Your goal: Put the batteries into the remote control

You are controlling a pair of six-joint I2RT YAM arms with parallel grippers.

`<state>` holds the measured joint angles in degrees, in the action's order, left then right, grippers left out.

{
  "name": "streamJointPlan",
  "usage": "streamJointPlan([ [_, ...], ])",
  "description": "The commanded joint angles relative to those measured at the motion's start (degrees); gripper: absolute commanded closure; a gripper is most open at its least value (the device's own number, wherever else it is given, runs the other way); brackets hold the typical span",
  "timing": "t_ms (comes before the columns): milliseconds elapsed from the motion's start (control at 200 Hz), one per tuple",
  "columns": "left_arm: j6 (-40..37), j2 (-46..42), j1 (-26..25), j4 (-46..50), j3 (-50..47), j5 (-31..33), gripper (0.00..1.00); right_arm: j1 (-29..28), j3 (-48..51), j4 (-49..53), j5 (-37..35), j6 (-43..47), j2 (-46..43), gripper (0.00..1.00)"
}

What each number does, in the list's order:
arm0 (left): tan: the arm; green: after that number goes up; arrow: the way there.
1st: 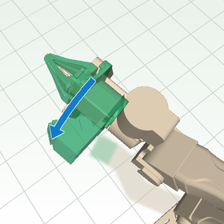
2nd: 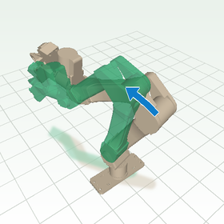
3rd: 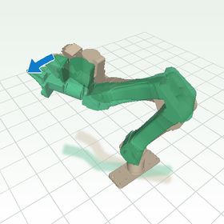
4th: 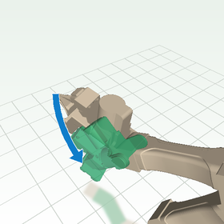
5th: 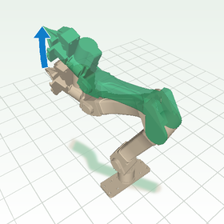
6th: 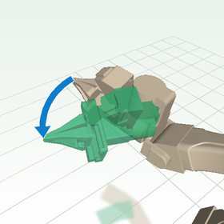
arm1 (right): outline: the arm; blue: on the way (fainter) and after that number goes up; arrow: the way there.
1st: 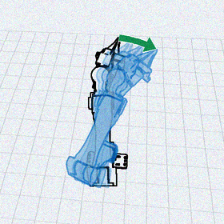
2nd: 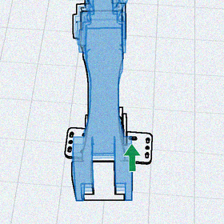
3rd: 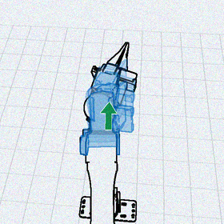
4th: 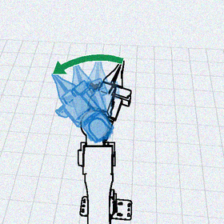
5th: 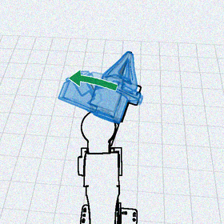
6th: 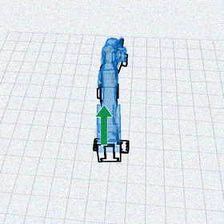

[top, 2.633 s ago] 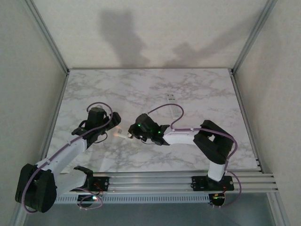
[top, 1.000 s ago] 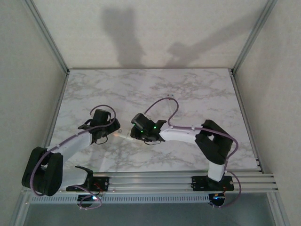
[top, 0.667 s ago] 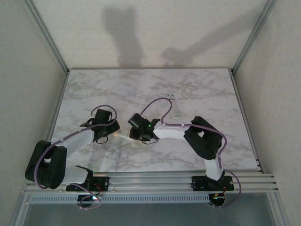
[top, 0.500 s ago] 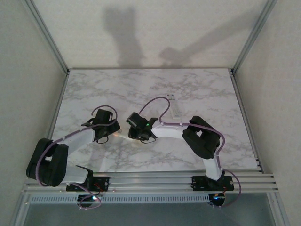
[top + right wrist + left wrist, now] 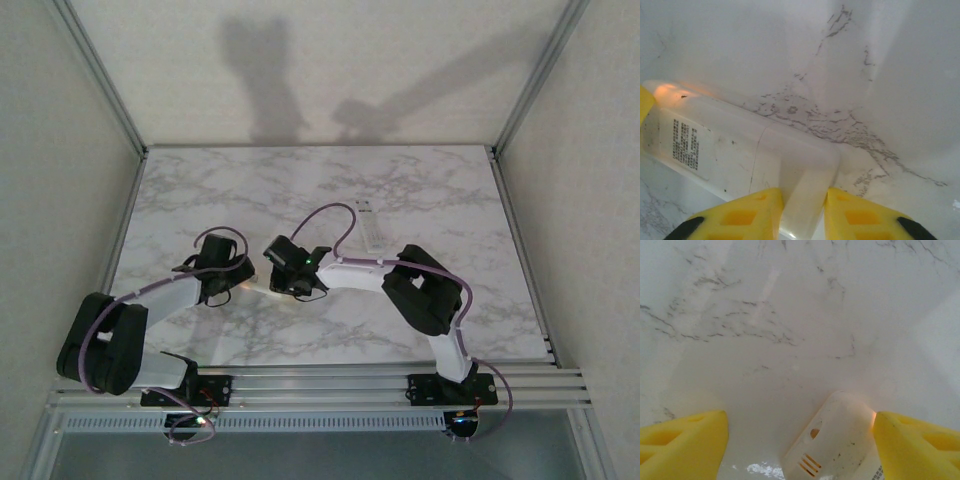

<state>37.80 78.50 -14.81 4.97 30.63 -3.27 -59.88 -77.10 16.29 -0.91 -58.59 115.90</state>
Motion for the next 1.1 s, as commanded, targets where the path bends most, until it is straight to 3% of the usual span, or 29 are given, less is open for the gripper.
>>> streamJointPlan([
  [0,2.6,0.8,-0.5,-6.5,-1.4,-9.1,0.24,-1.3,2.7,-4.5,-0.4,5.1,-3.6,0.66],
  [90,3.0,-4.6,0.1,-3.0,-0.9,-3.9,0.20,-1.3,6.6,-2.8,-8.9,15.5,-10.7,0.57],
  [140,3.1,-8.6,0.5,-0.4,-0.2,-0.7,0.16,-1.3,7.7,-2.6,-10.5,25.4,-13.3,0.46],
  [300,3.4,-19.8,1.7,7.8,2.5,6.2,0.10,-1.2,2.2,4.9,-6.8,53.3,-11.1,0.28],
  [476,5.4,-28.3,2.6,12.7,3.3,5.5,0.09,-1.0,-11.3,14.5,-0.5,63.3,-1.5,0.17],
  [656,7.3,-33.0,2.8,15.1,2.9,2.3,0.07,-0.9,-21.6,19.9,0.7,65.8,7.7,0.15],
  [871,8.6,-36.3,2.8,16.5,1.3,-1.6,0.01,-0.9,-24.3,22.4,-0.1,66.6,13.5,0.18],
  [981,9.0,-37.8,2.7,17.8,1.2,-2.5,0.00,-0.9,-23.9,23.0,-0.5,66.5,14.2,0.25],
  [1096,9.8,-38.3,2.8,18.0,1.4,-4.9,0.01,-0.9,-22.6,22.5,-0.4,65.4,12.5,0.40],
])
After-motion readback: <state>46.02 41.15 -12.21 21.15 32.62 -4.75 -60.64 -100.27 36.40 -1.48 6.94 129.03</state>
